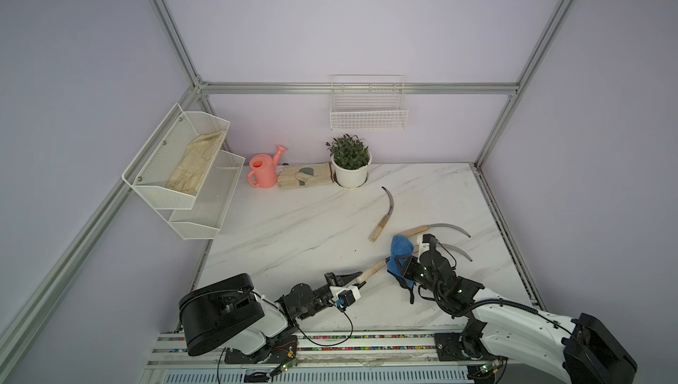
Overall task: Wipe small sickles with rags
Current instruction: Wipe the small sickle.
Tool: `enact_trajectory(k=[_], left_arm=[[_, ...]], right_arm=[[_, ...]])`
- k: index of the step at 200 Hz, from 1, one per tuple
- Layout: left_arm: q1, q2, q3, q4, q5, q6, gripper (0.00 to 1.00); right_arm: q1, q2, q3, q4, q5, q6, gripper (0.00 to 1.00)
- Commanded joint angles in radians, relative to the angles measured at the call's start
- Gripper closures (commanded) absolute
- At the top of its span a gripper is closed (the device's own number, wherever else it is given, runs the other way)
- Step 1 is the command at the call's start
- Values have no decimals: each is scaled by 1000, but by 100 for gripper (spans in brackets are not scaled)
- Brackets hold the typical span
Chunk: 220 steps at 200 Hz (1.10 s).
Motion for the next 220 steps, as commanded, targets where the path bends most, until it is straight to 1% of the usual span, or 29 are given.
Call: enact_trajectory(k=[1,16,35,43,53,68,102,128,159,185,191,196,210,220], left_arm=[[-5,2,0,59,12,11,100],[-6,3,1,59,10,12,100],[-7,2,1,59,9,11,100],[-7,0,0,60,7,11,100],[-7,-2,-2,60,7,8,100],[-7,-6,-3,59,7,6,100],[-7,-13,-7,59,5,3,100],[-10,-16,-8,59,1,2,100],[-9,-16,-8,60,-21,-3,100],[-9,-16,-4,60,-75,-26,100],[-9,-15,-1,62,-100,-57,100],[-8,-52,0,60,-122,-75,100],[1,-63,7,61,-185,-131,100],[9,-74,7,60,-206,-159,100]], right_arm=[[97,30,65,101,-23,-53,100],[145,36,86,91,20,-67,100],[153,35,88,65,44,-62,100],[153,27,84,30,86,-46,100],[152,16,81,-45,162,18,100],[135,1,68,-137,249,68,100],[14,8,6,-214,250,138,100],[-61,-6,-22,-312,299,185,100],[-69,-79,-29,-422,384,213,100],[-69,-158,-28,-465,373,207,100],[-69,-177,-21,-486,373,209,100],[-69,-193,-15,-503,374,209,100],[-69,-237,1,-531,377,187,100],[-69,-267,14,-553,369,171,100]])
